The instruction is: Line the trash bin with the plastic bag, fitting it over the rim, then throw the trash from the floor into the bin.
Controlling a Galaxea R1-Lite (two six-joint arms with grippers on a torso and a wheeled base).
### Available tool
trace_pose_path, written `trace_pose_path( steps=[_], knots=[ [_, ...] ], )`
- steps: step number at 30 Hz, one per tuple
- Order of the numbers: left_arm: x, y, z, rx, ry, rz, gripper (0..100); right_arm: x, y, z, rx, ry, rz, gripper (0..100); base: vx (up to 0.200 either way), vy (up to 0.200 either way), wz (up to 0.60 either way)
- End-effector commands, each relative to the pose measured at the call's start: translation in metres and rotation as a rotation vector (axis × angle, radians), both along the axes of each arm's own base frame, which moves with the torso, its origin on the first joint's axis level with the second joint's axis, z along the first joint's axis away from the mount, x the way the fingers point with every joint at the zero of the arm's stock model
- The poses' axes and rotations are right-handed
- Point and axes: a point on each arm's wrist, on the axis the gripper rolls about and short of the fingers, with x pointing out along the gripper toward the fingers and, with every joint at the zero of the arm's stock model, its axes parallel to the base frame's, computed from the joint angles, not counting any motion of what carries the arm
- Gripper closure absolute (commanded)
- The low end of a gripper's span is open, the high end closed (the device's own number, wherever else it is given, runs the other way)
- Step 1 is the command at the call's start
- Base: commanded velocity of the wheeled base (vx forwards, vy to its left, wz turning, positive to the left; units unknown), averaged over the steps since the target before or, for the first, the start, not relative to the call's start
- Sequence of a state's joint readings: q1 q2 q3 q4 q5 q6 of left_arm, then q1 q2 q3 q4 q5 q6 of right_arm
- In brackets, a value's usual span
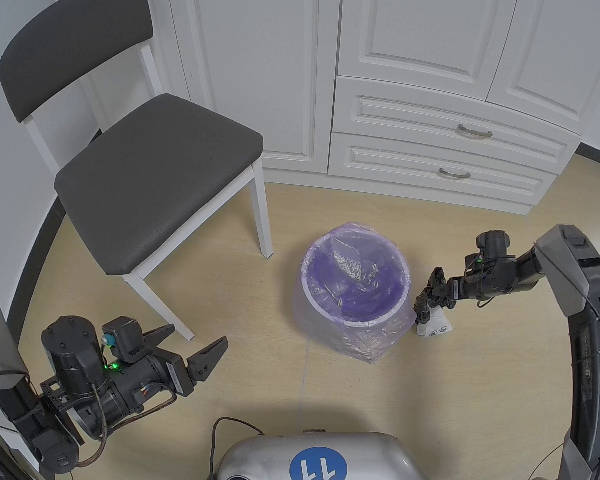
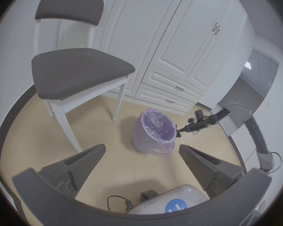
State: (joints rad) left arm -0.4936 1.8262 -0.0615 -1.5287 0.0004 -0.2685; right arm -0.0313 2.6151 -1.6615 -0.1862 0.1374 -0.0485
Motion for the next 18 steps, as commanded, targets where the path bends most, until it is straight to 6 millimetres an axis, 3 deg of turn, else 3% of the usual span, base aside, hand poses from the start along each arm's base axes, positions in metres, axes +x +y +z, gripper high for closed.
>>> trace_pose_path(
  steps=[1, 7, 15, 16, 18],
  knots=[
    [-0.011, 0.006, 0.006, -0.013, -0.012, -0.001, 0, 0.006, 0.010, -0.046, 0.018, 0.066, 0.027, 0, 0.000, 0.000, 0.00],
    [-0.011, 0.007, 0.003, -0.006, 0.000, 0.002, 0, 0.022, 0.010, -0.061, 0.017, 0.029, 0.016, 0, 0.000, 0.000, 0.00],
    [-0.010, 0.008, 0.002, -0.005, 0.003, 0.011, 0, 0.031, 0.009, -0.061, 0.058, 0.001, -0.029, 0, 0.000, 0.000, 0.00],
    [-0.010, 0.009, 0.003, -0.004, 0.001, 0.016, 0, 0.030, 0.007, -0.065, 0.053, 0.007, -0.036, 100, 0.000, 0.000, 0.00],
    [-0.010, 0.009, 0.003, -0.004, 0.001, 0.019, 0, 0.030, 0.006, -0.067, 0.050, 0.008, -0.042, 100, 0.000, 0.000, 0.00]
  ],
)
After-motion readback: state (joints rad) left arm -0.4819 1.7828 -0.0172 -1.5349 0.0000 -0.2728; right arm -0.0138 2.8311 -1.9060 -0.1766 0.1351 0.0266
